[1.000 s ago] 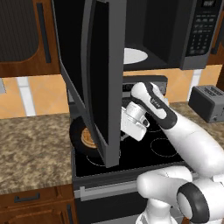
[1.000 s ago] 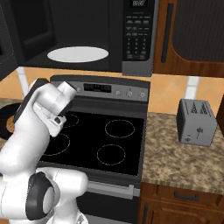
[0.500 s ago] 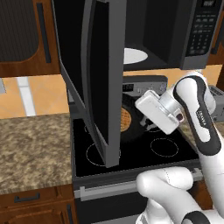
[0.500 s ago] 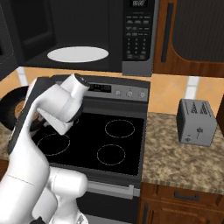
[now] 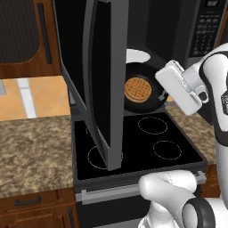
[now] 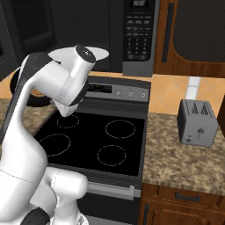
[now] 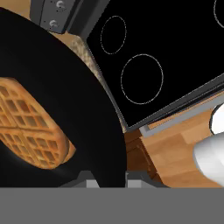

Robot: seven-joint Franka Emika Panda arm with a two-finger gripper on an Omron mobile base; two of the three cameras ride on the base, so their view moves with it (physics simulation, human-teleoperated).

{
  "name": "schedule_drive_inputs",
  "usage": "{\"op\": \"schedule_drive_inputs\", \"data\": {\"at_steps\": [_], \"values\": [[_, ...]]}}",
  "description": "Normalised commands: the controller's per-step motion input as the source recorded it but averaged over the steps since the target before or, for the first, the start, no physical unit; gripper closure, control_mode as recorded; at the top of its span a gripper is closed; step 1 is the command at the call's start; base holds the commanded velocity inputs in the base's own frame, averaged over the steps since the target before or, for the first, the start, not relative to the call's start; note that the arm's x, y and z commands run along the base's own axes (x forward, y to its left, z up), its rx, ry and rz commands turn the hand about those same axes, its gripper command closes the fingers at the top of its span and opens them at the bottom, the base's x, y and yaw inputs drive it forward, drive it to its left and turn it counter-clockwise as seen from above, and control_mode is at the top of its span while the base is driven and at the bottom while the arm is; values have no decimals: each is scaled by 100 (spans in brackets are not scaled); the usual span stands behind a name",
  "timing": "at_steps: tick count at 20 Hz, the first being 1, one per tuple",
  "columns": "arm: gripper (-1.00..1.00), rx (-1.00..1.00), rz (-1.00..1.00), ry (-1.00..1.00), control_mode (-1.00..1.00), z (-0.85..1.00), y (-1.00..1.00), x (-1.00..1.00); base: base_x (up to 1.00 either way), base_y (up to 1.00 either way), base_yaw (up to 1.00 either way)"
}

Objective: Open the microwave, place the bowl with waffle inside the microwave, then close the microwave door and turn it on.

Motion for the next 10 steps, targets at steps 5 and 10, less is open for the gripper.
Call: {"op": "schedule_drive_inputs", "data": {"at_steps": [5, 10], "values": [[100, 0, -47, 13, -100, 93, -10, 96, 0, 0, 0], [100, 3, -28, 4, -100, 42, -6, 91, 0, 0, 0]]}}
